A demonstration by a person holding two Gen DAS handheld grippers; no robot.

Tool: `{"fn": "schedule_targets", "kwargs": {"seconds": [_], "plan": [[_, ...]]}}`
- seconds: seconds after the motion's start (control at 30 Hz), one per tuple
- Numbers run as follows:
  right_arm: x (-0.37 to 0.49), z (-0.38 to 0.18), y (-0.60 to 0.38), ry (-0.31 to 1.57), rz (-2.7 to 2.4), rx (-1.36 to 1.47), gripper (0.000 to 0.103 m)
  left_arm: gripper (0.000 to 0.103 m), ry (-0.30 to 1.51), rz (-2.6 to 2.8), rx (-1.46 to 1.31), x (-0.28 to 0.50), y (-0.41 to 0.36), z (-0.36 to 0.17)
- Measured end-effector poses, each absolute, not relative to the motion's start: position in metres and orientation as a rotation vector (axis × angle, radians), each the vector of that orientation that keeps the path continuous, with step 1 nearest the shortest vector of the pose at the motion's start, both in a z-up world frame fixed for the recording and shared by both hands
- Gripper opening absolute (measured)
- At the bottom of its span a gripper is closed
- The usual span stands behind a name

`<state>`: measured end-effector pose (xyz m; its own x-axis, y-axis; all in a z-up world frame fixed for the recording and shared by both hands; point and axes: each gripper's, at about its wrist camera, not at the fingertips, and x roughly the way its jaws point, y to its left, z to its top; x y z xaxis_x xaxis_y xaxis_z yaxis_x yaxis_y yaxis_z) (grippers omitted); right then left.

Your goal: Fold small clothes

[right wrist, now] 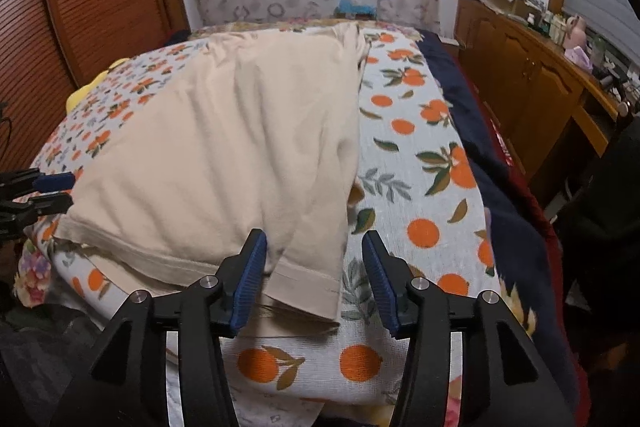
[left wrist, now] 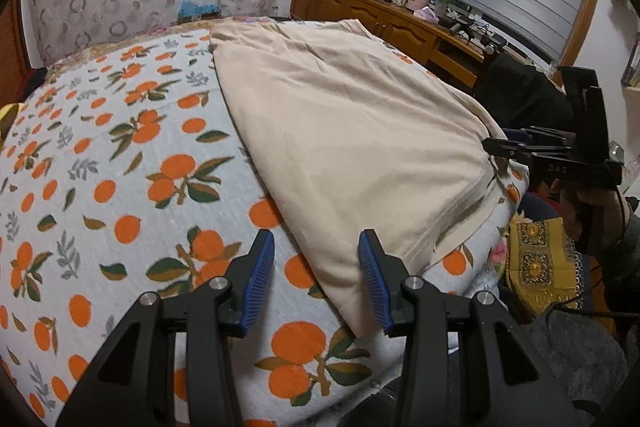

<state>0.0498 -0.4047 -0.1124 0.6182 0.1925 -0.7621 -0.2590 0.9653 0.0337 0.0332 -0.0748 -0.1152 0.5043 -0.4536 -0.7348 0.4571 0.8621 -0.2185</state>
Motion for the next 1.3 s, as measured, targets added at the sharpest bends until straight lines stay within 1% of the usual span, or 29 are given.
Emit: {"fn": "schedule_targets", "kwargs": {"seconds": [0.1, 0.3, 0.33, 0.37, 0.4, 0.43, 0.47, 0.5, 0.53, 0.57, 0.6, 0.67, 0.97, 1.1, 1.3], "plan": [[0.050, -0.119, -0.408, 0.889, 0.264, -0.066, 0.053, 0.043, 0.906, -0.568, -0.013, 0.032, -0.075, -0.119], [0.045, -0.120, -0.405, 0.877, 0.283, -0.073, 0.052, 0.043, 0.906, -0.598, -0.034, 0.030, -0.074, -0.119], [0.044, -0.120, -0.403, 0.875, 0.290, -0.078, 0.046, 0.043, 0.905, -0.613, -0.043, 0.029, -0.074, -0.120], [0.044, -0.120, -0.402, 0.874, 0.299, -0.080, 0.043, 0.043, 0.905, -0.622, -0.046, 0.029, -0.075, -0.120], [0.043, -0.120, -0.401, 0.874, 0.312, -0.078, 0.036, 0.043, 0.903, -0.633, -0.049, 0.029, -0.075, -0.120], [0.043, -0.120, -0.399, 0.874, 0.319, -0.079, 0.032, 0.037, 0.903, -0.647, -0.054, 0.028, -0.076, -0.120], [0.042, -0.120, -0.398, 0.872, 0.327, -0.082, 0.029, 0.025, 0.909, -0.657, -0.058, 0.029, -0.077, -0.121], [0.042, -0.120, -0.397, 0.873, 0.344, -0.079, 0.019, 0.024, 0.911, -0.659, -0.058, 0.029, -0.077, -0.121], [0.042, -0.120, -0.397, 0.874, 0.359, -0.068, 0.014, 0.017, 0.908, -0.661, -0.050, 0.028, -0.079, -0.121], [0.042, -0.120, -0.397, 0.873, 0.367, -0.062, 0.012, 0.010, 0.908, -0.663, -0.048, 0.029, -0.079, -0.121], [0.041, -0.119, -0.396, 0.870, 0.377, -0.058, 0.010, 0.007, 0.907, -0.665, -0.051, 0.029, -0.079, -0.120], [0.041, -0.117, -0.397, 0.856, 0.388, -0.039, 0.009, 0.003, 0.893, -0.681, -0.061, 0.030, -0.078, -0.116], [0.048, -0.064, -0.402, 0.689, 0.427, 0.005, 0.007, 0.003, 0.730, -0.645, -0.082, 0.046, -0.070, -0.063], [0.071, -0.038, -0.394, 0.610, 0.433, -0.017, 0.007, 0.003, 0.684, -0.626, -0.071, 0.073, -0.070, -0.046], [0.117, -0.019, -0.386, 0.569, 0.447, -0.065, 0.006, 0.003, 0.651, -0.596, -0.074, 0.119, -0.069, -0.029]]}}
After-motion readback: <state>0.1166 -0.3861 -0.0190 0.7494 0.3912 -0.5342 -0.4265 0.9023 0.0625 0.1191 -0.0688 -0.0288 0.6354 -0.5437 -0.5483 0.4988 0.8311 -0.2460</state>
